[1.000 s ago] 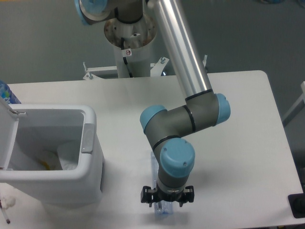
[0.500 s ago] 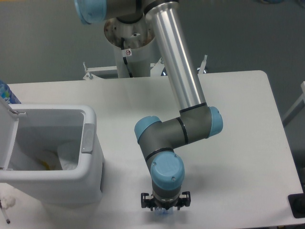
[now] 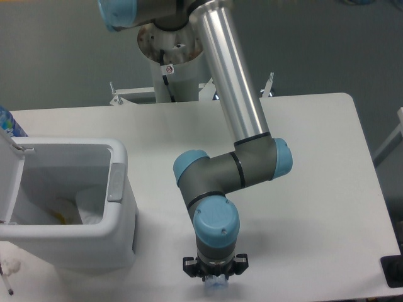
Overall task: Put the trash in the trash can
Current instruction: 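Close the gripper around the water bottle's body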
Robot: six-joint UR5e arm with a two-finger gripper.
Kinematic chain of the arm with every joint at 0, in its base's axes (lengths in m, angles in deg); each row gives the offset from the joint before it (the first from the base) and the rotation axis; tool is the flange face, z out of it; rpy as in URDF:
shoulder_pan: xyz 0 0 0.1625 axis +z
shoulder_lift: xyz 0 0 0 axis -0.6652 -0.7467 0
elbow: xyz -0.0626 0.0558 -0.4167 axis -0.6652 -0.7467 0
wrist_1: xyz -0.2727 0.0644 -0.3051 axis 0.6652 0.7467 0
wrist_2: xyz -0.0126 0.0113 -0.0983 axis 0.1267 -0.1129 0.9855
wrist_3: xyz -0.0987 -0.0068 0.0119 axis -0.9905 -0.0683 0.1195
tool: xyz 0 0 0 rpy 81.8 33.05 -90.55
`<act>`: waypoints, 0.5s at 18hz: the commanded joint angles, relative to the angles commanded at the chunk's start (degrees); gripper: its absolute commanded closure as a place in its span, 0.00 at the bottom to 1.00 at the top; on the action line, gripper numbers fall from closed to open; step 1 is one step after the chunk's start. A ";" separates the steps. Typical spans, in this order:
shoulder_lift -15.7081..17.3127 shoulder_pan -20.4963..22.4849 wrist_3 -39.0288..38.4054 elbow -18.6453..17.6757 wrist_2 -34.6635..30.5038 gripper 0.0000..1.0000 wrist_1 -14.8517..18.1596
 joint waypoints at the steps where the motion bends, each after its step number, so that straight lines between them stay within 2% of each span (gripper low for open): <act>1: 1.93 0.35 -0.09 0.09 2.45 0.97 -0.09; 6: 11.42 4.91 -0.45 0.97 18.35 0.97 -0.44; 9: 15.47 7.20 -1.05 1.49 29.95 0.96 -5.87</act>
